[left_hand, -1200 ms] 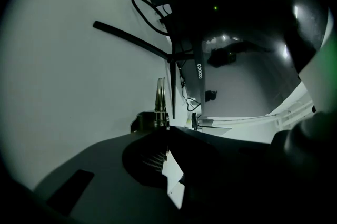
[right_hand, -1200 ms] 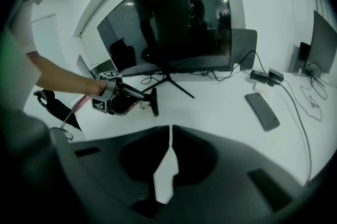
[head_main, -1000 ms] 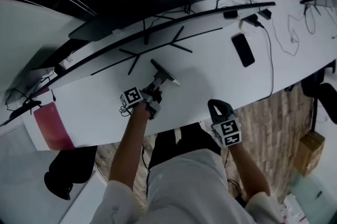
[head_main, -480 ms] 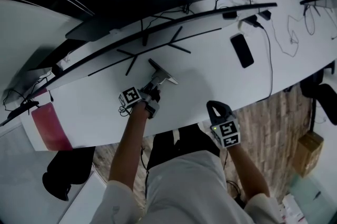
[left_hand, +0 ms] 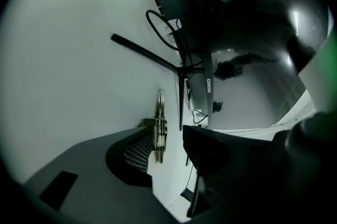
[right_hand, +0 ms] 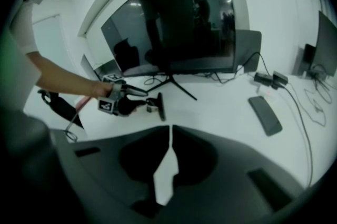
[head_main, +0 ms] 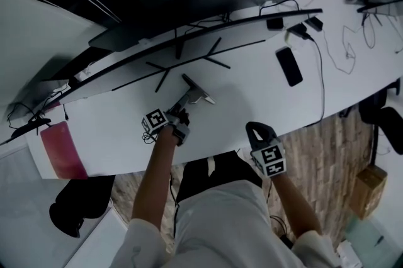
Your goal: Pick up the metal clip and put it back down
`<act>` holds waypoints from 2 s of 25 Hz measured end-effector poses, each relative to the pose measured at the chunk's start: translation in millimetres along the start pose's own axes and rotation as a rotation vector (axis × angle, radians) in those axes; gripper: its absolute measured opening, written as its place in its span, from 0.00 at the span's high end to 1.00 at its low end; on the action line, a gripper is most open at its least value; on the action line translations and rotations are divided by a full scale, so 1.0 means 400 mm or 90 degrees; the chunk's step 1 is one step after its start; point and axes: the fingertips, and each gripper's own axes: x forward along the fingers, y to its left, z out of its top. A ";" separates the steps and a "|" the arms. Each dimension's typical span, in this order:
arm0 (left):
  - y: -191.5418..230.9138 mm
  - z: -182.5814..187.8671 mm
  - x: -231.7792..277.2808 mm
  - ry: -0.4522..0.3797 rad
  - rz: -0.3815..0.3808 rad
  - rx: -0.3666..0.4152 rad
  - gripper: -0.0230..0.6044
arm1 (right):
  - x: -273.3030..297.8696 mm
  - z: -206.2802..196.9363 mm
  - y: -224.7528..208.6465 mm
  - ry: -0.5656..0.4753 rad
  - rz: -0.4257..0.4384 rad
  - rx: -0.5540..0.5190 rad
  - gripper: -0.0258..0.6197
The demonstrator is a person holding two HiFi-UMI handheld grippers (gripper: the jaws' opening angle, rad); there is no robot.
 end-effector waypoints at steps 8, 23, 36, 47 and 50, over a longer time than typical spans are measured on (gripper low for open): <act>-0.079 0.031 -0.117 -0.053 -0.056 0.008 0.64 | -0.029 0.041 0.020 -0.022 0.011 -0.029 0.91; -0.329 -0.020 -0.463 -0.155 -0.170 0.132 0.89 | -0.124 0.139 0.094 -0.090 0.019 -0.064 0.91; -0.318 -0.076 -0.764 -0.206 -0.131 0.281 0.91 | -0.280 0.128 0.228 -0.148 -0.023 -0.070 0.91; -0.292 -0.109 -0.942 -0.229 -0.159 0.301 0.91 | -0.424 0.067 0.308 -0.174 -0.078 -0.073 0.91; -0.275 -0.132 -0.962 -0.225 -0.156 0.299 0.91 | -0.462 0.040 0.310 -0.180 -0.095 -0.067 0.91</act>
